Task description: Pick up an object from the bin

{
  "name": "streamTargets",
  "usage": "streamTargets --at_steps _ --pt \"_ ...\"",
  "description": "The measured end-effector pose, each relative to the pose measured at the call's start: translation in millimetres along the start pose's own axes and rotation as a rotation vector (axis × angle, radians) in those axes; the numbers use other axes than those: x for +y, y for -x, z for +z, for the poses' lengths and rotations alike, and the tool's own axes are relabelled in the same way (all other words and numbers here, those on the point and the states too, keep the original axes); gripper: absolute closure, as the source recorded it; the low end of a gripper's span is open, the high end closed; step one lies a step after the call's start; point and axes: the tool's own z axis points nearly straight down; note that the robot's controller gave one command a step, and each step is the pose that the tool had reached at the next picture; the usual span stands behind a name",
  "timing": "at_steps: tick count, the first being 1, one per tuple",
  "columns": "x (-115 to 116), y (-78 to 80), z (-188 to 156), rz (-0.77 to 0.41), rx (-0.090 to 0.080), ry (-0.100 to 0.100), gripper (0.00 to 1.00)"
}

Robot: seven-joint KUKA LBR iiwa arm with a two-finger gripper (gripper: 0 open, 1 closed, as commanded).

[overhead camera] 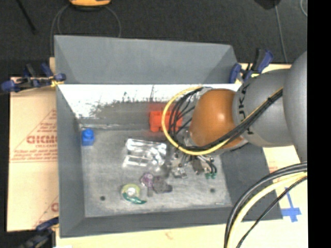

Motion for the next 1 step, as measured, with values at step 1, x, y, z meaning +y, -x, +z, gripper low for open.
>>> streamTargets --at_steps 1 --pt "39.7 -1.2 -41.7 -0.005 0.009 0.004 1.0"
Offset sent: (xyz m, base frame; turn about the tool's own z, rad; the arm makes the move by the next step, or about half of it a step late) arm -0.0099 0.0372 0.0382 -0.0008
